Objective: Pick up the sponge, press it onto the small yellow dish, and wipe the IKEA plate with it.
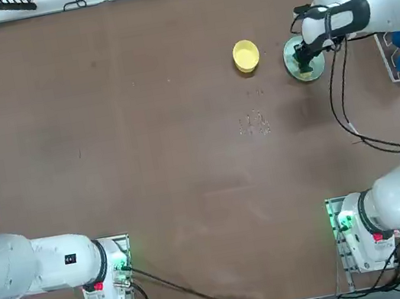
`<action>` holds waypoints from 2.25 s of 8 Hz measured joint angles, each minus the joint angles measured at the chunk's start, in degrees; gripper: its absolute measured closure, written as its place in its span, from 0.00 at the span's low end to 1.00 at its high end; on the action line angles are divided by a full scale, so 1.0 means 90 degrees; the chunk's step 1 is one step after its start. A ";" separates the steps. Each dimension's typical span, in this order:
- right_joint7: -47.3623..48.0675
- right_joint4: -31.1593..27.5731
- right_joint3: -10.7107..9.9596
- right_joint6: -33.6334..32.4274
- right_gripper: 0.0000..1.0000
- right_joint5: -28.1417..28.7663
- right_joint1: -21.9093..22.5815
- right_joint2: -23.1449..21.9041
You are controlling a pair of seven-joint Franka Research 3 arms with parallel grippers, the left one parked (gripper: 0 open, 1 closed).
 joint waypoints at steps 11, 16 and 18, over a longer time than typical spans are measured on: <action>-0.1319 0.0576 -0.0001 0.0074 0.91 -0.0001 -0.0708 0.0510; -0.1357 0.1050 0.0074 0.0069 0.91 -0.0001 -0.0701 0.0861; -0.1357 0.1203 0.0131 0.0059 0.91 -0.0001 -0.0663 0.0997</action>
